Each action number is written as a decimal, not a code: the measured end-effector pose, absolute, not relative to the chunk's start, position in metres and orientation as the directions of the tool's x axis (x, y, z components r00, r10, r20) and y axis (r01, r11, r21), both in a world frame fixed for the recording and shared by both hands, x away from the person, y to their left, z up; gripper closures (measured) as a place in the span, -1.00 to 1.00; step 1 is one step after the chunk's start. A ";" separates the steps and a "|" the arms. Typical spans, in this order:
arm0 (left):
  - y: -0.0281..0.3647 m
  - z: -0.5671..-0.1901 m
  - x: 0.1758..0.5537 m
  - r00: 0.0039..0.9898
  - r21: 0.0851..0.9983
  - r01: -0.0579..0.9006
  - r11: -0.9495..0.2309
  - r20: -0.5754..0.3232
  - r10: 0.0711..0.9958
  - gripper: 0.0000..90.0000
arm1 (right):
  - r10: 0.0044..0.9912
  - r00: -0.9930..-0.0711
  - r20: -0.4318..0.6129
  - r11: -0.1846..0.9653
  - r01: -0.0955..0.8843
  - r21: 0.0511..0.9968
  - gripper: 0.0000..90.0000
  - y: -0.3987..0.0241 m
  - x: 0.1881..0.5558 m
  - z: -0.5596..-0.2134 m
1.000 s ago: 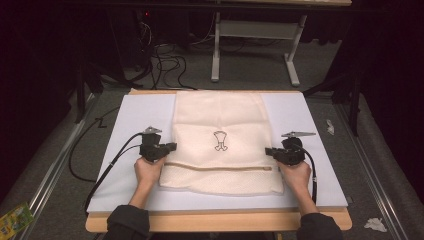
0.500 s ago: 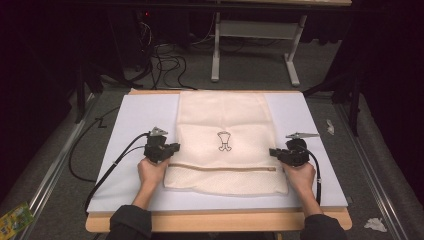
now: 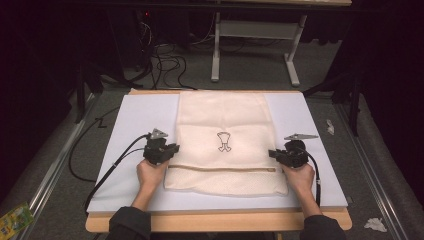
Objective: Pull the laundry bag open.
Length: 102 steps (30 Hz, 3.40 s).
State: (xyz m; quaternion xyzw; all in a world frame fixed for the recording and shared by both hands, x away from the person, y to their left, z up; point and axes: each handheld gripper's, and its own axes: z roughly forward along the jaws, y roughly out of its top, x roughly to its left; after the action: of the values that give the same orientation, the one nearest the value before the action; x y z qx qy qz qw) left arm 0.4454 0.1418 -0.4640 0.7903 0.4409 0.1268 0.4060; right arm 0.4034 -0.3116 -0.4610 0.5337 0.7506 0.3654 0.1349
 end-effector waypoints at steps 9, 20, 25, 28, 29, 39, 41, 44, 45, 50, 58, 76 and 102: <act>0.143 -0.462 0.434 0.582 0.776 0.542 -0.322 -0.069 0.810 0.34 | 0.905 -0.395 0.161 0.182 0.700 0.690 0.56 -0.310 0.401 -0.458; 0.138 -0.459 0.408 0.622 0.811 0.469 -0.350 -0.023 0.782 0.09 | 0.911 -0.390 0.136 0.186 0.683 0.707 0.16 -0.313 0.386 -0.453; 0.132 -0.461 0.397 0.653 0.826 0.447 -0.344 -0.038 0.757 0.01 | 0.914 -0.372 0.161 0.165 0.704 0.690 0.01 -0.316 0.381 -0.459; 0.128 -0.464 0.392 0.667 0.827 0.442 -0.347 -0.045 0.744 0.00 | 0.913 -0.365 0.183 0.146 0.711 0.687 -0.03 -0.319 0.378 -0.463; 0.127 -0.465 0.391 0.673 0.827 0.439 -0.352 -0.043 0.738 0.00 | 0.912 -0.364 0.187 0.145 0.714 0.685 -0.03 -0.320 0.377 -0.464; 0.108 -0.481 0.388 0.698 0.804 0.443 -0.396 -0.032 0.716 -0.03 | 0.908 -0.354 0.225 0.120 0.734 0.669 0.01 -0.318 0.371 -0.471; 0.104 -0.482 0.388 0.696 0.802 0.439 -0.404 -0.019 0.718 -0.02 | 0.906 -0.365 0.216 0.135 0.731 0.669 0.04 -0.315 0.371 -0.472; 0.100 -0.484 0.388 0.700 0.788 0.435 -0.435 0.008 0.714 0.01 | 0.904 -0.372 0.211 0.143 0.728 0.670 0.11 -0.312 0.372 -0.472; 0.100 -0.484 0.388 0.702 0.788 0.433 -0.438 0.010 0.712 0.01 | 0.904 -0.371 0.211 0.143 0.730 0.669 0.13 -0.311 0.372 -0.472; 0.098 -0.485 0.388 0.695 0.780 0.440 -0.445 0.017 0.718 0.06 | 0.907 -0.397 0.141 0.209 0.714 0.668 0.29 -0.303 0.371 -0.472; 0.097 -0.485 0.387 0.690 0.778 0.438 -0.450 0.030 0.723 0.08 | 0.896 -0.443 0.036 0.309 0.678 0.667 0.78 -0.291 0.368 -0.471; 0.098 -0.485 0.390 0.693 0.773 0.451 -0.446 0.011 0.721 0.11 | 0.850 -0.501 0.164 0.255 0.663 0.704 0.96 -0.312 0.374 -0.457; 0.089 -0.467 0.391 0.715 0.782 0.495 -0.380 -0.117 0.689 0.10 | 0.836 -0.533 0.129 0.290 0.629 0.721 0.96 -0.302 0.376 -0.416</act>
State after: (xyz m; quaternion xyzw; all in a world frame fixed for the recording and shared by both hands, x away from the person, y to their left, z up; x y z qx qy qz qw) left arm 0.3909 0.0890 -0.4667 0.8227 0.3598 0.1146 0.4249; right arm 0.3762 -0.3017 -0.4157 0.4632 0.7912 0.3748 0.1380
